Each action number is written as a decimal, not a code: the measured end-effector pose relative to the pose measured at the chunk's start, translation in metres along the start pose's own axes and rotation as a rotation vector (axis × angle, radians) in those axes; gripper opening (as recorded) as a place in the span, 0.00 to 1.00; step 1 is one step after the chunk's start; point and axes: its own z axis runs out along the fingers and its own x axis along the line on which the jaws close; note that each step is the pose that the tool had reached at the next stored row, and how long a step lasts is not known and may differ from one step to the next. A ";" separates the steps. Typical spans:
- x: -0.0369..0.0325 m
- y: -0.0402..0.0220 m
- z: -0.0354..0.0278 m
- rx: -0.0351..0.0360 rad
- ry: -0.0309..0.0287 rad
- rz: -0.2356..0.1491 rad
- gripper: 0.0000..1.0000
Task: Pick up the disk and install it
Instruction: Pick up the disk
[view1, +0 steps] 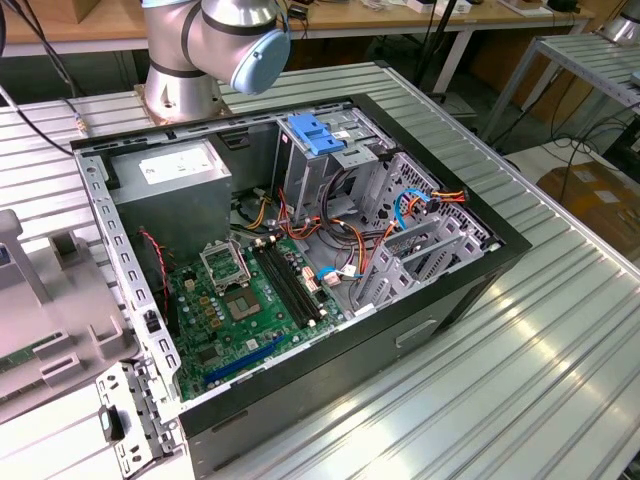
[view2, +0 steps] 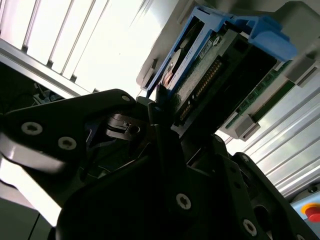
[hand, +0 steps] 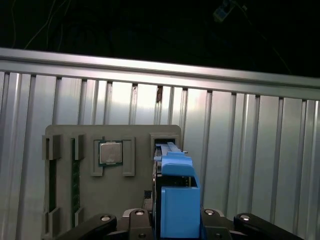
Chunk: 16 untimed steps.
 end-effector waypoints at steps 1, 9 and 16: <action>0.0000 0.0000 -0.0006 0.0000 0.0000 0.000 0.36; -0.0002 0.0002 -0.0063 0.0000 -0.0001 0.000 0.36; -0.0004 0.0004 -0.0119 0.0000 -0.0004 0.000 0.36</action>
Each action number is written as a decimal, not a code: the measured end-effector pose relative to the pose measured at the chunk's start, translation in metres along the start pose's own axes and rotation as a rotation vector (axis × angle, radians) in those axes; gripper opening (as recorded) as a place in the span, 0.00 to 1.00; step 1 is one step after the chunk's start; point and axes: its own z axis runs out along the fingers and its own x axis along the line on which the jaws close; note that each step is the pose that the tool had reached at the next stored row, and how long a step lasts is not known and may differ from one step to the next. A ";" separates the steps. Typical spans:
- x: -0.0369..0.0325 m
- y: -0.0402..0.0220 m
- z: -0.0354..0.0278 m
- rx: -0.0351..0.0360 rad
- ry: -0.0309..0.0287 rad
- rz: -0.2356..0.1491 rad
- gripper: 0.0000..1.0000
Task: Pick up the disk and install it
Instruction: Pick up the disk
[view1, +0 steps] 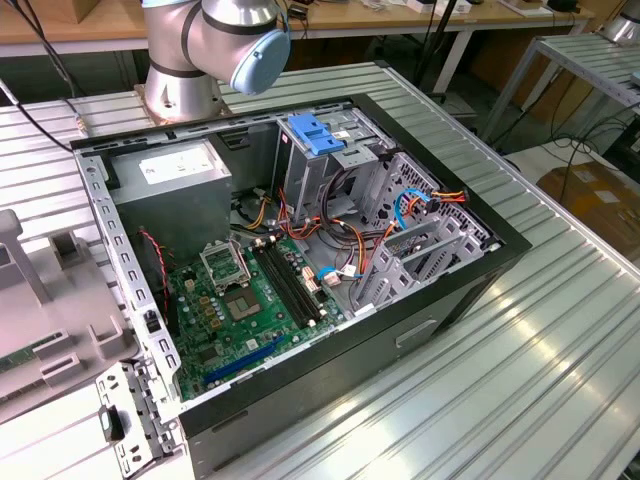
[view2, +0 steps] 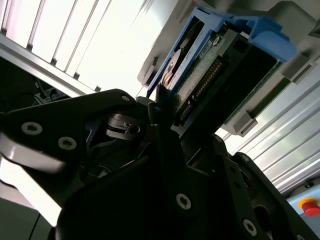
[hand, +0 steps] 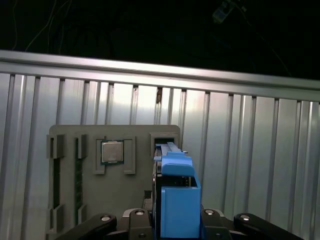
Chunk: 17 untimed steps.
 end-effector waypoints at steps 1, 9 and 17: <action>0.0000 0.0000 -0.0006 0.0001 -0.0001 0.000 0.36; -0.0003 0.0002 -0.0063 0.0000 -0.0002 0.000 0.36; -0.0005 0.0005 -0.0119 0.0001 -0.0004 0.000 0.36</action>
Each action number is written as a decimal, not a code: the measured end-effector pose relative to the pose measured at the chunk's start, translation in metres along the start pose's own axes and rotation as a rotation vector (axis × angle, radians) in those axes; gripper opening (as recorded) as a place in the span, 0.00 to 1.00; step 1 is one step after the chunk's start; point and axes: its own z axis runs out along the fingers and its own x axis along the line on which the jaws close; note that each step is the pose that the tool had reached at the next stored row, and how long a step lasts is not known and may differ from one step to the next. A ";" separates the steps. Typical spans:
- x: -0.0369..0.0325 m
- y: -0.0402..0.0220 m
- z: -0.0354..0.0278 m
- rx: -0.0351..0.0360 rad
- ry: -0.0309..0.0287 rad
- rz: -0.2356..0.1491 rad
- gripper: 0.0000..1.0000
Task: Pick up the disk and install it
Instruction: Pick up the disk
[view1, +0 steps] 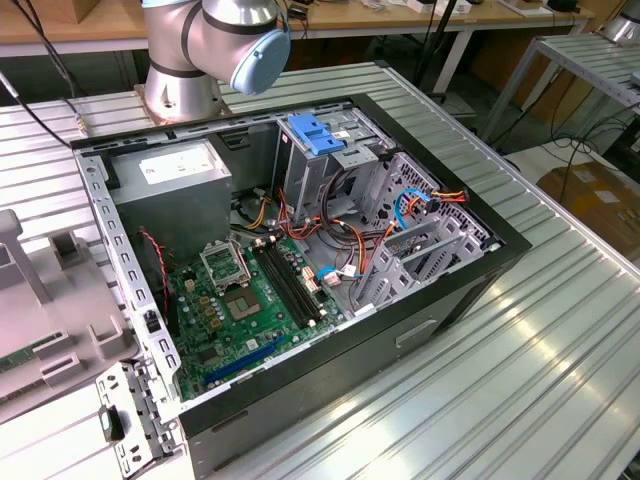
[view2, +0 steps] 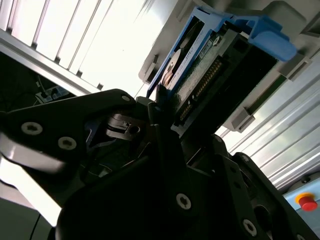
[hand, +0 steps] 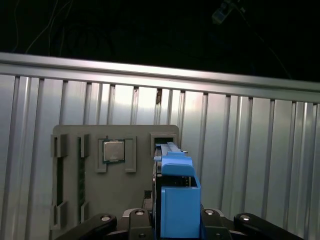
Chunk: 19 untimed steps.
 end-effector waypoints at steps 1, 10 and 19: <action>0.0000 0.0000 -0.0006 0.0001 -0.0001 0.000 0.36; -0.0002 0.0002 -0.0066 0.0000 -0.0005 0.000 0.36; -0.0006 0.0005 -0.0157 0.0001 -0.0006 0.000 0.36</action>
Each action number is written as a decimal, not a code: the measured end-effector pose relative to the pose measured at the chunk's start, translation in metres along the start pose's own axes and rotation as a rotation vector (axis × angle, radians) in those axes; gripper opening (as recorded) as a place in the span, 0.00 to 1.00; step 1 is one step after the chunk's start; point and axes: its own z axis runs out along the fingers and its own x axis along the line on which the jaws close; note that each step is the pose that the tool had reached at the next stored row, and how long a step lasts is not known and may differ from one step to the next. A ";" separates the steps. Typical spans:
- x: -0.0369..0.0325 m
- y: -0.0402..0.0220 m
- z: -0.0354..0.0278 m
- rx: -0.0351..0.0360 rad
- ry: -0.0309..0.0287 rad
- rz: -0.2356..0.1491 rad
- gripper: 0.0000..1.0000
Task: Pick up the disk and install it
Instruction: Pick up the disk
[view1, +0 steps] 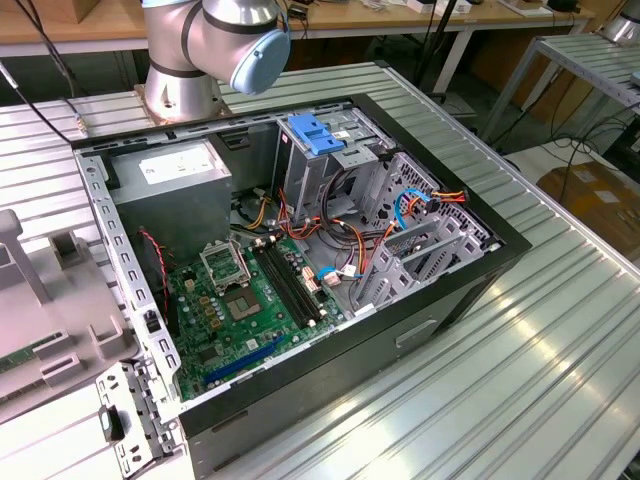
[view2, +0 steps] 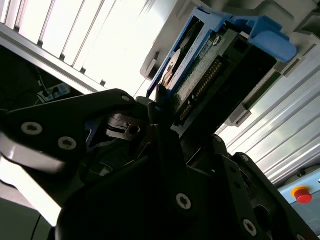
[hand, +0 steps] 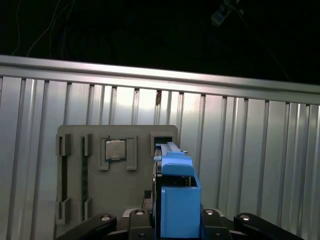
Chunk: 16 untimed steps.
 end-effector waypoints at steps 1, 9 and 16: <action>-0.0001 0.0002 -0.0038 -0.0001 -0.0001 0.000 0.36; -0.0003 0.0003 -0.0091 -0.0001 -0.0001 0.000 0.36; -0.0005 0.0005 -0.0134 -0.0001 -0.0001 0.000 0.36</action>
